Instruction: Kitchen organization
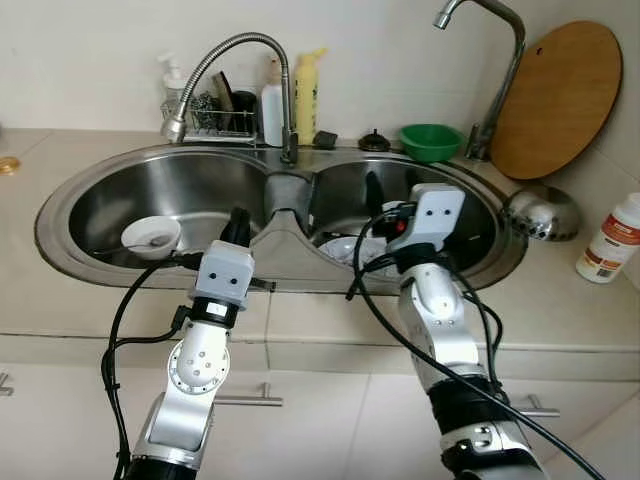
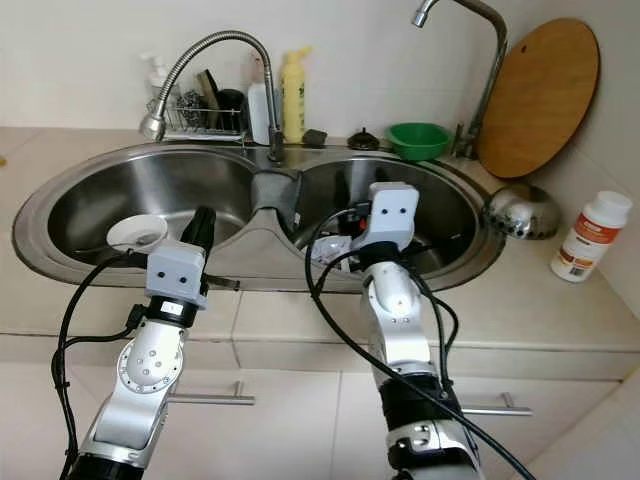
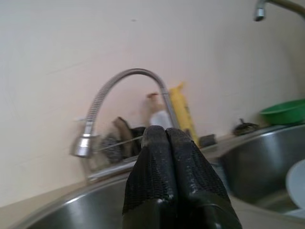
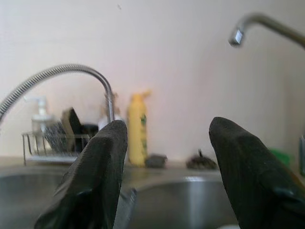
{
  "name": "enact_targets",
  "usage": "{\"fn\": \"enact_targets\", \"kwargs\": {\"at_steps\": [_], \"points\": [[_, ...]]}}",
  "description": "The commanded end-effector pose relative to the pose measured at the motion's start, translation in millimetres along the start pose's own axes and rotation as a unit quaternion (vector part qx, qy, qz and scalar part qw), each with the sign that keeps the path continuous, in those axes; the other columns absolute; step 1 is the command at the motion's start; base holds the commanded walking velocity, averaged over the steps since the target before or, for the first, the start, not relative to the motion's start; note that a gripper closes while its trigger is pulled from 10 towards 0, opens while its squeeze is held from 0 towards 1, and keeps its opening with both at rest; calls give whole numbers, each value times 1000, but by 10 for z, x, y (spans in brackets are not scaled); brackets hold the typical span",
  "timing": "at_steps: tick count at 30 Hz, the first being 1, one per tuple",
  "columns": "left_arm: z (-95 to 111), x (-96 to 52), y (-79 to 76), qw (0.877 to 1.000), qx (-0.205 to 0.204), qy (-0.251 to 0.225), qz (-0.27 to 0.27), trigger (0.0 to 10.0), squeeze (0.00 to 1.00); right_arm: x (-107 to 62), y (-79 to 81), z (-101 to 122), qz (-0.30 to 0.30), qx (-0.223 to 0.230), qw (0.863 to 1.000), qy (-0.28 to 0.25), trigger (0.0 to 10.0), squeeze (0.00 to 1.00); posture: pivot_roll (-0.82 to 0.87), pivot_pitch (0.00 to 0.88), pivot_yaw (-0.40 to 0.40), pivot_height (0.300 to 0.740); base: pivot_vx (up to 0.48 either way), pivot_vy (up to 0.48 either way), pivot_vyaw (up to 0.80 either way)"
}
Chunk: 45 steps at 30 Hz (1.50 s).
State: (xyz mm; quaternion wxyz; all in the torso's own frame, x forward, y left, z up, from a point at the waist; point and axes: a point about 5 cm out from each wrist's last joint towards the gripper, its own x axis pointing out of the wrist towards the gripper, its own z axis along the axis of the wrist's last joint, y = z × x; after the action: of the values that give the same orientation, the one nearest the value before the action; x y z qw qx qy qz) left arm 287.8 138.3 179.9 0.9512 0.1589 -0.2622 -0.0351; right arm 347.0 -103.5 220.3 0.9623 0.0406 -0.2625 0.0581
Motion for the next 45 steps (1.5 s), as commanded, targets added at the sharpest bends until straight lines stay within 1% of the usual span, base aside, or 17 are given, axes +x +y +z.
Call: {"fn": "enact_targets", "kwargs": {"at_steps": [1, 4, 11, 24, 27, 28, 30, 31, 34, 41, 45], "points": [[79, 24, 27, 1000, 9, -20, -1, 10000, 0, 18, 83, 90, 11, -2, 1000, -23, 10000, 0, -13, 0, -27, 740, 0, 476, 0], [115, 44, 30, 1000, 6, -26, 1, 10000, 0, 16, 104, 109, 15, -5, 1000, -26, 10000, 0, -12, 0, -30, 740, 0, 476, 0], [123, 51, 31, 1000, 5, -28, 1, 10000, 0, -21, 137, 92, 23, -13, 999, -18, 10000, 0, -14, 0, -28, 740, 0, 476, 0], [125, 52, 15, 1000, 4, -27, -2, 10000, 0, -67, 138, 52, 27, -25, 999, -6, 10000, 0, -18, 0, -26, 740, 0, 472, 0], [118, 41, 6, 1000, 4, -28, -3, 10000, 0, -90, 137, 25, 28, -28, 999, 0, 10000, 0, -18, 0, -25, 740, 0, 0, 0], [103, 26, -2, 1000, 10, -25, -8, 10000, 0, -115, 138, 6, 30, -30, 999, 5, 10000, 0, -19, 0, -24, 740, 0, 0, -569], [103, 26, -2, 1000, 10, -25, -8, 10000, 0, -115, 138, 6, 30, -30, 999, 5, 10000, 0, -19, 0, -24, 740, 0, 0, -569], [68, -15, -4, 1000, 16, -18, -13, 10000, 0, -170, 131, -20, 32, -32, 999, 12, 10000, 0, -23, 0, -23, 740, 0, 0, -800], [51, -49, -5, 1000, 18, -15, -17, 10000, 0, -213, 115, -22, 30, -32, 999, 14, 10000, 0, -25, 0, -22, 740, 0, 0, -800], [51, -39, -37, 999, 19, -16, -22, 10000, 0, -240, 74, -21, 22, -34, 999, 14, 10000, 0, -29, 0, -17, 740, 0, 0, -800], [48, -24, -51, 999, 28, -18, -29, 10000, 0, -242, 67, -11, 20, -35, 999, 12, 10000, 0, -31, 0, -16, 740, 0, 0, -800]]}}
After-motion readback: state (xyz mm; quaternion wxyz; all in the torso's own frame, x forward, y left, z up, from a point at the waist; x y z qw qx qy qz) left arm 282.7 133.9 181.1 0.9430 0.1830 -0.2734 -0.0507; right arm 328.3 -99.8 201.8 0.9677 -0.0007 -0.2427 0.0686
